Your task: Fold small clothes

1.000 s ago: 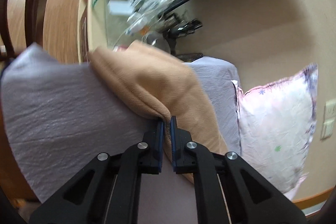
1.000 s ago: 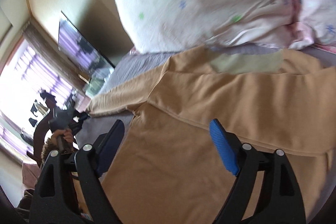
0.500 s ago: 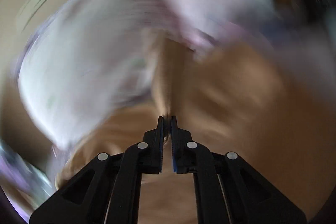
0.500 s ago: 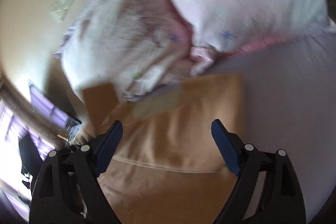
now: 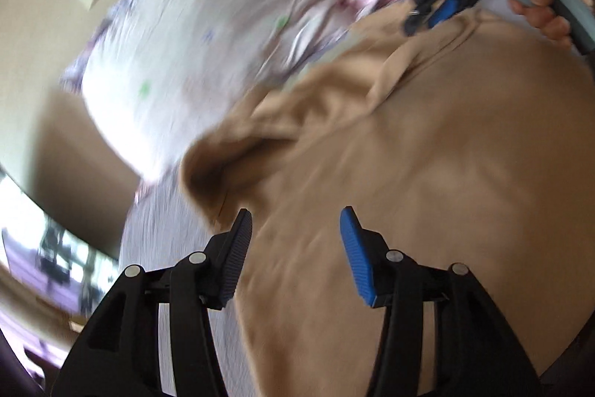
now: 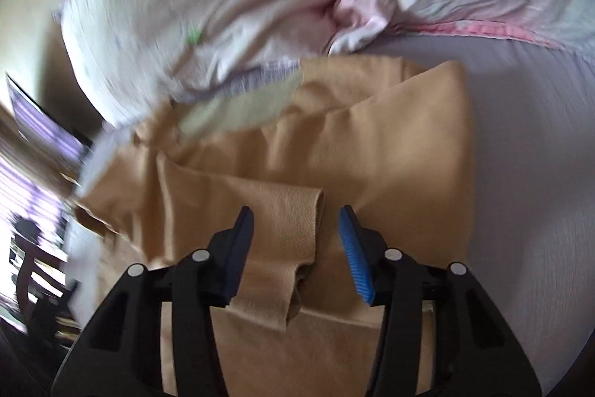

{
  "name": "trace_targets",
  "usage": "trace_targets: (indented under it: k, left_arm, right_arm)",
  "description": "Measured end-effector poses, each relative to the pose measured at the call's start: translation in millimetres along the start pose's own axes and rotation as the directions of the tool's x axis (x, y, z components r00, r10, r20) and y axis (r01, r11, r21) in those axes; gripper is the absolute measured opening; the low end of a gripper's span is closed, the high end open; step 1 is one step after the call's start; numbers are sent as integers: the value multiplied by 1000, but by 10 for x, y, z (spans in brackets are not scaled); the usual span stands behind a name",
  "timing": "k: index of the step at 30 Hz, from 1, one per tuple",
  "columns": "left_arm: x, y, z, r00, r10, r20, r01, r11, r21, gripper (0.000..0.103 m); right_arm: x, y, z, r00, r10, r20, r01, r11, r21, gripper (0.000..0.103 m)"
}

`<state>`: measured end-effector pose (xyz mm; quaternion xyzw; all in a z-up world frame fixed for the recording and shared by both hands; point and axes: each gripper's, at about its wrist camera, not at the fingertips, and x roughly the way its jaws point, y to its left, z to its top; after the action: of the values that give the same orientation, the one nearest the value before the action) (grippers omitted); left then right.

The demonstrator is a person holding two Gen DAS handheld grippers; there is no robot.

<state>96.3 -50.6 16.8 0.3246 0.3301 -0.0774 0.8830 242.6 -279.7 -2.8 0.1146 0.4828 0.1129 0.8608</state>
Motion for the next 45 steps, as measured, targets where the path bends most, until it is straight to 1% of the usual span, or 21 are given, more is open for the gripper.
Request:
trace_targets:
  k: [2,5,7,10,11,12,14,17,19,22,24,25,27,29,30,32,36,38,40,42,45]
  left_arm:
    - [59,72,-66,1000,-6,-28,6,999,-33,51]
    - [152,157,-112,995,-76,-58,70,993,-91,51]
    - [194,224,-100,992,-113,-61,105,986,-129,52]
    - [200,254,-112,988,-144,-62,132,978,-162,52]
    - [192,262,-128,987,-150,-60,137,976,-170,52]
    - [164,266,-156,986,-153,-59,141,974,-176,52]
    - [146,288,-181,984,-167,-58,154,970,-190,52]
    - [146,329,-203,979,-195,-60,177,958,-224,53]
    - [187,368,-206,976,-207,-60,186,951,-247,55]
    - [186,391,-243,976,-212,-56,191,945,-264,58]
    - [184,403,-265,976,-213,-48,192,942,-275,59]
    - [182,416,-275,975,-218,-44,197,939,-283,59]
    - [165,464,-300,971,-235,-39,212,927,-310,59]
    - [38,579,-389,960,-281,7,266,896,-355,59]
    - [-85,669,-473,949,-311,54,307,874,-377,59]
    - [-259,803,-620,922,-368,122,384,829,-406,61]
    - [-610,1075,-1106,809,-518,278,586,671,-454,72]
    - [-762,1149,-1440,756,-568,325,651,601,-464,77]
    - [-846,1158,-1714,735,-594,327,669,562,-486,79]
    - [-885,1121,-1940,716,-623,316,682,527,-507,81]
    - [-817,1033,-2171,686,-666,294,694,477,-540,81]
  right_arm:
    - [20,161,-56,1000,12,-9,-13,997,-79,6]
    - [-79,298,-109,999,-26,44,32,989,-141,2]
    - [-274,242,-58,988,-68,136,83,991,-109,2]
    - [-604,-18,82,945,-171,277,174,985,15,1]
    - [-655,-131,128,918,-250,308,244,968,59,2]
    - [-629,-176,166,909,-295,293,289,955,64,5]
    - [-494,-269,228,913,-349,212,346,937,52,24]
    - [-610,-294,190,931,-253,263,238,967,89,45]
    - [-712,-279,145,943,-171,285,156,985,76,46]
    - [-471,-253,109,975,-123,184,113,992,62,46]
    - [-38,-358,64,988,-152,14,151,985,82,55]
    - [-33,-317,52,983,-168,72,165,985,49,58]
    - [-80,-281,22,986,-160,48,159,987,21,65]
    - [-330,-262,-87,995,-53,86,51,998,35,66]
    - [-448,-259,-149,995,5,103,-7,1000,22,67]
    - [-792,-209,-438,980,144,136,-139,989,-45,81]
    - [-1354,-187,-1146,930,357,86,-334,919,-209,93]
    - [-1591,-211,-1670,899,438,9,-419,866,-272,96]
    - [-1733,-230,-2061,894,443,-63,-441,849,-291,97]
    - [-1802,-314,-2477,918,374,-132,-396,881,-260,97]
    - [-1703,-538,-2720,937,305,-171,-332,928,-170,97]
